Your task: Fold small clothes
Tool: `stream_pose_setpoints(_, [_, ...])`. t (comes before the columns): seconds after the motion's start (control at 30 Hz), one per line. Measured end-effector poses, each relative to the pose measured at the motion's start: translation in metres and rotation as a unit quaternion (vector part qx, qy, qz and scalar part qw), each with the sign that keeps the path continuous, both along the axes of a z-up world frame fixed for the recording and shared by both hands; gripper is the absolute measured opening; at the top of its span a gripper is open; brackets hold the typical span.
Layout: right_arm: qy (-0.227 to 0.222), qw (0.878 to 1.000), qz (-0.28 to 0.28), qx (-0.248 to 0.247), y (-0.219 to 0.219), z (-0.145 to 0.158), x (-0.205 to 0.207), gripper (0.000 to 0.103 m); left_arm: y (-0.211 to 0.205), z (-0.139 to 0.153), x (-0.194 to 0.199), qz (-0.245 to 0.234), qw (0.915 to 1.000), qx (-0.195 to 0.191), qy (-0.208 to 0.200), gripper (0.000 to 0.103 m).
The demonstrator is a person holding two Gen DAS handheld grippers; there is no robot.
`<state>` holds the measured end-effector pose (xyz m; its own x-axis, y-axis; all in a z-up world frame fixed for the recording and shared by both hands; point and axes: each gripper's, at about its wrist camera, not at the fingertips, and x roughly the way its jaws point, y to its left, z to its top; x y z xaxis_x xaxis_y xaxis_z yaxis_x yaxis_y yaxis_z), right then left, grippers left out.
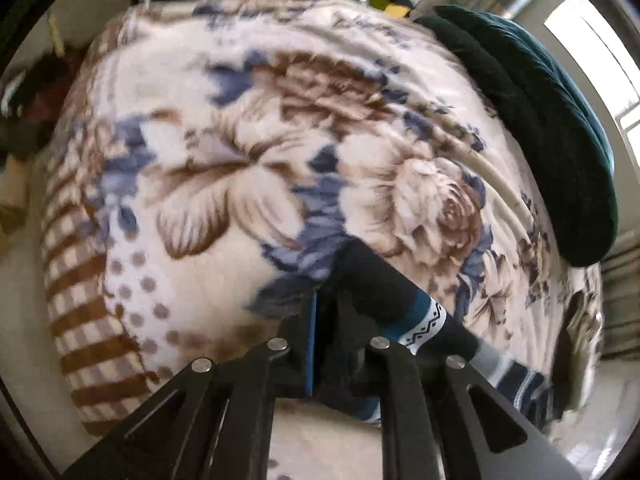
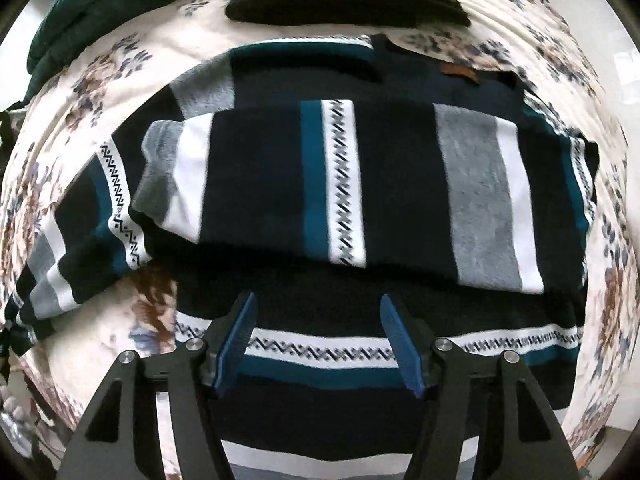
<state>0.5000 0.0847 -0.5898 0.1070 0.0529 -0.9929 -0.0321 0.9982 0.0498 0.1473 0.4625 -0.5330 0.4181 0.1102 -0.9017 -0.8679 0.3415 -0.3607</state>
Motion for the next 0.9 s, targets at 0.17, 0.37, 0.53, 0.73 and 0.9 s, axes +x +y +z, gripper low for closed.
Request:
stream_pose_setpoints(0.17, [-0.008, 1.000, -0.010, 0.011, 0.006, 0.007, 0.006, 0.076, -0.011, -0.006, -0.052, 0.042, 0.9953, -0.074, -0.047, 0.042])
stream_pose_setpoints(0.37, [0.006, 0.999, -0.037, 0.023, -0.007, -0.005, 0.002, 0.080, -0.036, -0.036, -0.046, 0.106, 0.9748, -0.153, -0.123, 0.066])
stream_pose_setpoints(0.53, [0.011, 0.999, -0.050, 0.011, -0.022, -0.015, 0.001, 0.080, -0.045, -0.049, 0.008, 0.117, 0.9781, -0.125, -0.119, 0.010])
stream_pose_setpoints(0.73, [-0.008, 0.997, -0.064, -0.045, -0.045, -0.016, 0.005, 0.080, -0.057, 0.016, 0.064, 0.030, 0.9947, -0.010, -0.098, 0.004])
stream_pose_setpoints(0.9, [-0.010, 0.996, -0.075, -0.046, -0.075, -0.014, 0.016, 0.094, -0.129, 0.087, 0.134, -0.137, 0.9825, 0.101, -0.077, 0.004])
